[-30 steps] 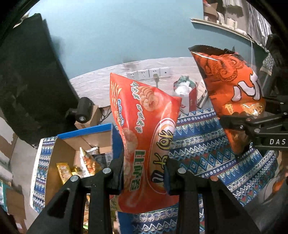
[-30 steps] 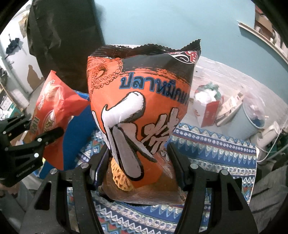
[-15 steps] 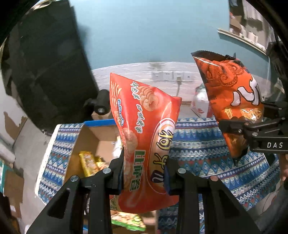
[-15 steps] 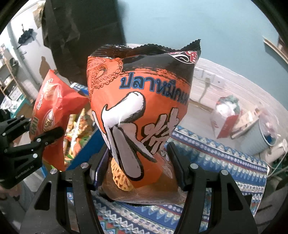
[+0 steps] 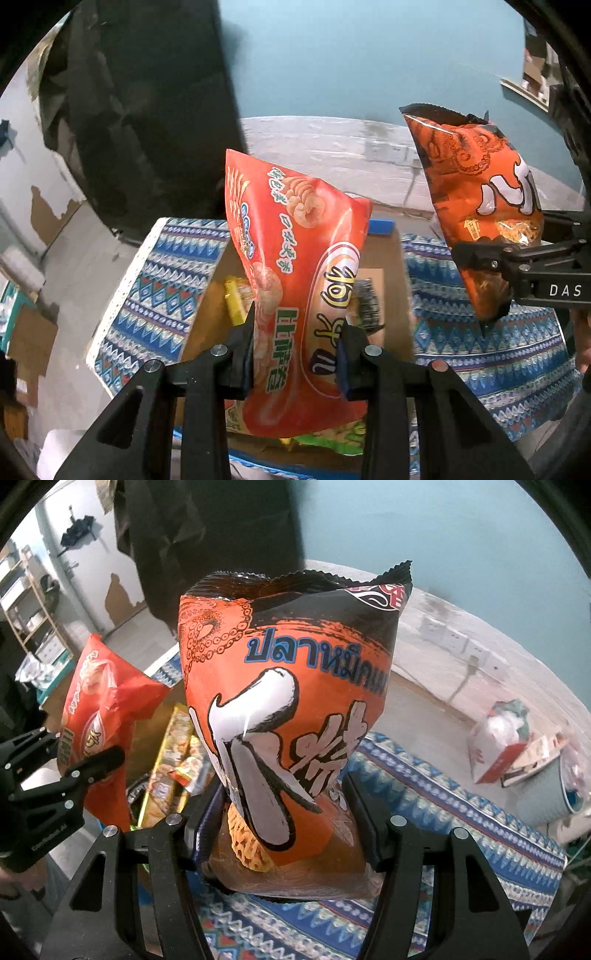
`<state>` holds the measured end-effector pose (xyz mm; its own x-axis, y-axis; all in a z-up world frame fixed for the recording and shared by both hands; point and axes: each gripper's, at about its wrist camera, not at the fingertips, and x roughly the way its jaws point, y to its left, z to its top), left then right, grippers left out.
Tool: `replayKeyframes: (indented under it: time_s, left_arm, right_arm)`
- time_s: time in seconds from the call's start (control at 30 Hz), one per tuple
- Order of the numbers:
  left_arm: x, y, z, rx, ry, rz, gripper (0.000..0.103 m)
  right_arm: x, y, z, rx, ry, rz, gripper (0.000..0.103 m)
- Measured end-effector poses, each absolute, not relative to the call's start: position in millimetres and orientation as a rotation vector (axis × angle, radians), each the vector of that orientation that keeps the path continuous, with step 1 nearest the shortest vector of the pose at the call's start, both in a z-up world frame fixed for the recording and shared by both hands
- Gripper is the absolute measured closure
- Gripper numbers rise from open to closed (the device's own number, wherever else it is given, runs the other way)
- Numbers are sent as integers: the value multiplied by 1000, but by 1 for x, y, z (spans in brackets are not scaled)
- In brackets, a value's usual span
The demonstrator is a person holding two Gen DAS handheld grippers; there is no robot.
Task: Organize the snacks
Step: 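Lift both orange bags and carry them over the cardboard box, then open the left gripper dropping the biscuit bag while right releases the chip bag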
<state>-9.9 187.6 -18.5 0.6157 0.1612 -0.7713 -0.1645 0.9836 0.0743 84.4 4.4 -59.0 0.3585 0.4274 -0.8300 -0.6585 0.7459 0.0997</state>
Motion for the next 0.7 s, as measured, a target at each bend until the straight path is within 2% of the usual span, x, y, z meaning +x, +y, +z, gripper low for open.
replayKeyframes:
  time_s: [0.5,0.63,0.7]
  left_arm:
    - [-16,238,-52,-69,968,269,69]
    - [-15,244,-60,-76,1005,256,66]
    - [-16,246,-61,-86,1018,258,61]
  right_arm:
    - [83,71,-87,-303,1058,789,41]
    - [82,86,-93,-312,1079,806,41]
    - [81,92,-96,-320,1084,809,41]
